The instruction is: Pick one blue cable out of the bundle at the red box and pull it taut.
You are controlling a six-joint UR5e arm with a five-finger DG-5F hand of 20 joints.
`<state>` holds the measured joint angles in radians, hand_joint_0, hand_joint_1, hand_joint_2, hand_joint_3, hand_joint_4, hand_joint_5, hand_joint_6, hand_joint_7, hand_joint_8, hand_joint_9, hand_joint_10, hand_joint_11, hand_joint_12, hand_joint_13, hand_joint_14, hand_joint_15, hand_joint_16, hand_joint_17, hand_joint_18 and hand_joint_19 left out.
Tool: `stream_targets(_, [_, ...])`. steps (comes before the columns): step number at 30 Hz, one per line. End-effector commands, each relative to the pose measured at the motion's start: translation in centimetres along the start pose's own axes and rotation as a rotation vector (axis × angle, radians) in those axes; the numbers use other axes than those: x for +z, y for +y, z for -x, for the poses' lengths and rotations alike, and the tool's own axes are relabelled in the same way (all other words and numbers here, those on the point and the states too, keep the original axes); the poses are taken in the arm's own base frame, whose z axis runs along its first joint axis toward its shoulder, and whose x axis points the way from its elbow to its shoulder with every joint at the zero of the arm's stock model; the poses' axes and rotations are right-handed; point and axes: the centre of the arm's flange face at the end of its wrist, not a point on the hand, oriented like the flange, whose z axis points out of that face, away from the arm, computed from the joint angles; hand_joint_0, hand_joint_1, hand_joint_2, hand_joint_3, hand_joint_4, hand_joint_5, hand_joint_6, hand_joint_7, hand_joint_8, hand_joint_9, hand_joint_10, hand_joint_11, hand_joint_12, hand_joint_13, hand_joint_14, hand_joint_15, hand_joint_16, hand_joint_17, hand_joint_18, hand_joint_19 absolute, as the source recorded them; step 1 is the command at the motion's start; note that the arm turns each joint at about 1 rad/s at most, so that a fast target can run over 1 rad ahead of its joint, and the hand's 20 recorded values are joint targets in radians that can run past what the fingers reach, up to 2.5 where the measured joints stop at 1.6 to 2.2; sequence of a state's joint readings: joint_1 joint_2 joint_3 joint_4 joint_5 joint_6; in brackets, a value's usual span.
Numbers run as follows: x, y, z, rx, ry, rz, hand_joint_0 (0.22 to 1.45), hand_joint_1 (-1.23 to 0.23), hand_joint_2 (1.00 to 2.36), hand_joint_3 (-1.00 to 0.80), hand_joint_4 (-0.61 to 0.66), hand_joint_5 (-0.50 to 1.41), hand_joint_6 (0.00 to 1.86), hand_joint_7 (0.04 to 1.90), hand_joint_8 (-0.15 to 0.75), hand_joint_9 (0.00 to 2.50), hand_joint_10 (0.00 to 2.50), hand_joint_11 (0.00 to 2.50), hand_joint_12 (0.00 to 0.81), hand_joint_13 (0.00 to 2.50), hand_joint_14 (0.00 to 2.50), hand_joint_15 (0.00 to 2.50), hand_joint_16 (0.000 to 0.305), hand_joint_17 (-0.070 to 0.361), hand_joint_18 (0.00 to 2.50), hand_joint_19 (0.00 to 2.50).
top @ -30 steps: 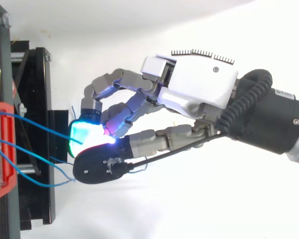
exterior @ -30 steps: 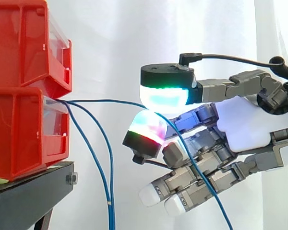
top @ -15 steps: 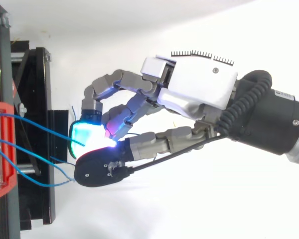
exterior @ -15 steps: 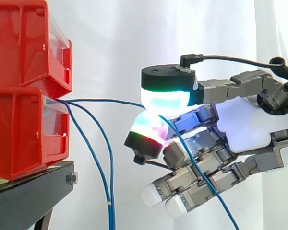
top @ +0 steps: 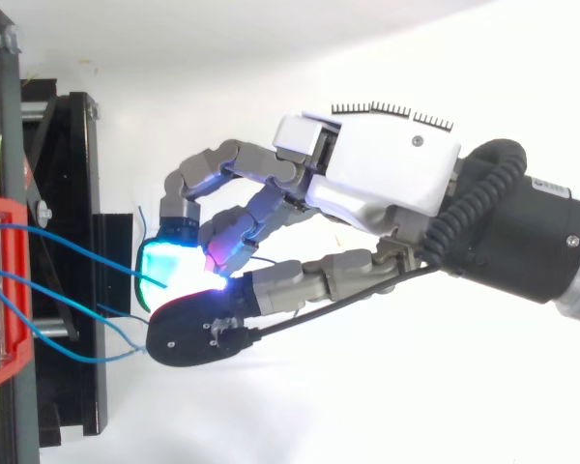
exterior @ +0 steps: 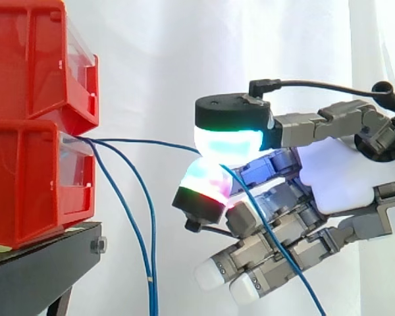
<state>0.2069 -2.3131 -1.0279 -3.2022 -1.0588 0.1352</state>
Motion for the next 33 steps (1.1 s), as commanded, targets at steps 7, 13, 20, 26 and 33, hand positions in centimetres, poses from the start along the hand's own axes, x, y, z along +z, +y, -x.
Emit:
stream_targets(7, [0.0,-4.0,0.5,0.003,0.001,0.001,0.62,-0.8,1.02,-0.06,0.04,-0.11,0.95,1.16,0.347,0.86,0.01,0.63,0.404,0.6,0.01,0.26,0.055,0.123,0.63,0.2])
stream_targets(13, [0.4,-3.8,0.2,0.02,0.008,0.039,0.62,-0.79,1.02,-0.1,0.04,-0.12,0.94,1.15,0.338,0.79,0.01,0.53,0.398,0.56,0.01,0.26,0.054,0.121,0.59,0.2])
stream_targets(20, [0.4,-3.8,0.2,0.016,0.008,0.039,0.63,-0.79,1.02,-0.1,0.04,-0.12,0.94,1.17,0.332,0.78,0.01,0.55,0.393,0.55,0.01,0.26,0.053,0.118,0.57,0.21])
stream_targets(26, [0.4,-3.8,0.2,0.008,0.008,0.039,0.63,-0.79,1.02,-0.1,0.03,-0.13,0.94,1.17,0.329,0.77,0.01,0.55,0.394,0.54,0.01,0.26,0.053,0.119,0.55,0.2])
stream_targets(33, [0.4,-4.0,0.3,0.004,0.009,0.035,0.63,-0.79,1.02,-0.1,0.03,-0.13,0.94,1.17,0.325,0.75,0.01,0.55,0.393,0.52,0.01,0.27,0.053,0.119,0.54,0.2])
